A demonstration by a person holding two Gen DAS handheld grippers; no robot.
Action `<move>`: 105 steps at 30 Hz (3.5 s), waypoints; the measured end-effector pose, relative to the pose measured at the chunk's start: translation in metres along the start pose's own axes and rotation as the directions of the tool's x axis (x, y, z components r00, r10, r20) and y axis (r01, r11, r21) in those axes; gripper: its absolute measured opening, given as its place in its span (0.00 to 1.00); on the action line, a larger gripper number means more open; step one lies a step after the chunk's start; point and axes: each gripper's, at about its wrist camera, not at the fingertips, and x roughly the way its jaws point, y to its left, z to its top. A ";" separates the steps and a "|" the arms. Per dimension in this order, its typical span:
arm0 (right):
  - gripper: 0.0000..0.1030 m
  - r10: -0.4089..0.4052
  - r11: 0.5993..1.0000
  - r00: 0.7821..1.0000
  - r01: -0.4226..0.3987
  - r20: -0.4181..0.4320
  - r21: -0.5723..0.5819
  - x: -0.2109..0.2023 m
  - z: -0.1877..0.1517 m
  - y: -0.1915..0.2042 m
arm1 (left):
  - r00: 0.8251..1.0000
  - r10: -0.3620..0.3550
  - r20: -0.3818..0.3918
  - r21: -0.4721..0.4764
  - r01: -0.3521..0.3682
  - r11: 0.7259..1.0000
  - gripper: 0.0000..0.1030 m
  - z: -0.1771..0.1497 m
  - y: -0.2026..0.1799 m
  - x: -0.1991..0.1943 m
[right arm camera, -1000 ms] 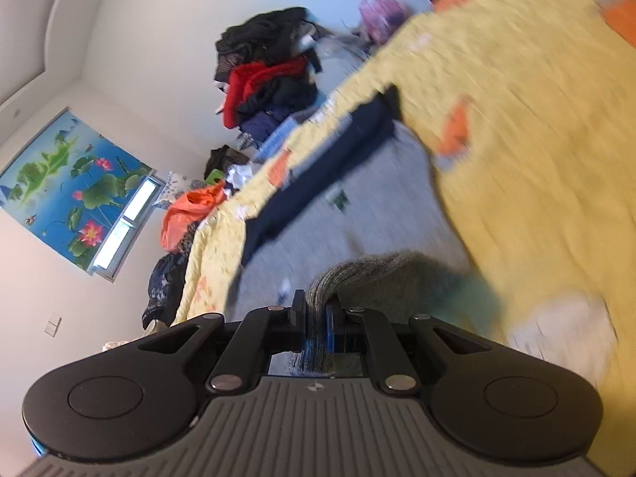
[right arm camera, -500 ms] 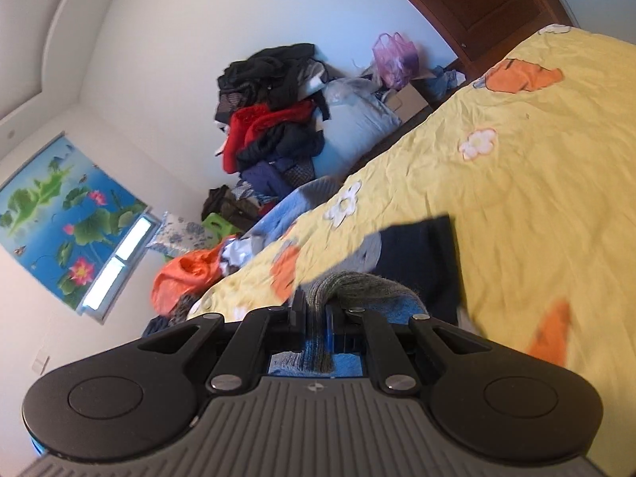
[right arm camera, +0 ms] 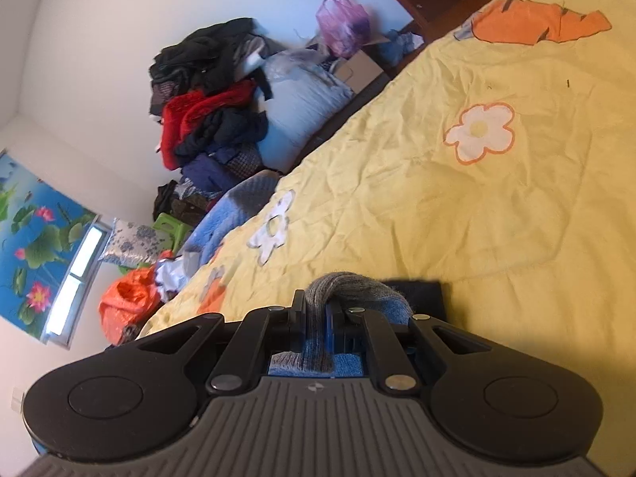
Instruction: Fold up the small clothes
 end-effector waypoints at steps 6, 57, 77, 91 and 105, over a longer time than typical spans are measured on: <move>0.17 -0.073 0.997 0.997 0.072 -0.020 -0.002 0.036 0.011 -0.008 | 0.994 0.100 -0.037 -0.045 -0.101 0.994 0.09 0.016 0.021 0.040; 0.64 0.065 0.996 0.981 -0.074 -0.183 -0.045 -0.113 -0.119 -0.055 | 0.984 -0.149 -0.095 -0.243 0.123 0.962 0.99 -0.144 0.076 -0.093; 0.13 -0.035 0.997 0.991 0.026 -0.133 -0.072 -0.091 -0.137 -0.042 | 0.974 0.169 -0.151 -0.114 -0.187 0.976 0.07 -0.140 0.060 -0.060; 0.12 -0.022 0.995 0.998 0.016 -0.058 -0.098 -0.119 -0.132 -0.005 | 0.992 0.088 -0.090 -0.052 -0.093 0.994 0.05 -0.128 0.033 -0.094; 0.11 0.051 0.988 0.997 -0.059 -0.057 -0.145 -0.190 -0.161 0.016 | 0.993 0.073 -0.090 -0.018 -0.075 0.997 0.04 -0.151 0.024 -0.168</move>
